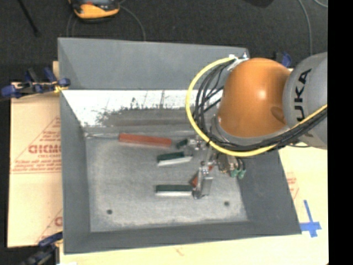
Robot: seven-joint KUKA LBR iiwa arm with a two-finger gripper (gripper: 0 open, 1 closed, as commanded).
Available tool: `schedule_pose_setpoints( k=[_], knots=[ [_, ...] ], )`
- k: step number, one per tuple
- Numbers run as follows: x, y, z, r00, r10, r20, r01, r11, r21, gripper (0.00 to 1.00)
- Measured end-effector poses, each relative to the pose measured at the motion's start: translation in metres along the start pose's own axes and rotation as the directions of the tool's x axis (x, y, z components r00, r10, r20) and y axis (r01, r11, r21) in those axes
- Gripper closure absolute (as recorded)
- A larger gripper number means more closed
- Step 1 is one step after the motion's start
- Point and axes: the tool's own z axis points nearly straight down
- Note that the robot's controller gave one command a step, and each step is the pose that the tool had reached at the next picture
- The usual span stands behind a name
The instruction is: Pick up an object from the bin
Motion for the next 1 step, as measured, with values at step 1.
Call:
schedule_pose_setpoints(
  k=[1],
  knots=[
    [0.0000,0.0001,0.0000,1.000,0.000,0.000,0.000,1.000,0.000,0.00]
  ],
)
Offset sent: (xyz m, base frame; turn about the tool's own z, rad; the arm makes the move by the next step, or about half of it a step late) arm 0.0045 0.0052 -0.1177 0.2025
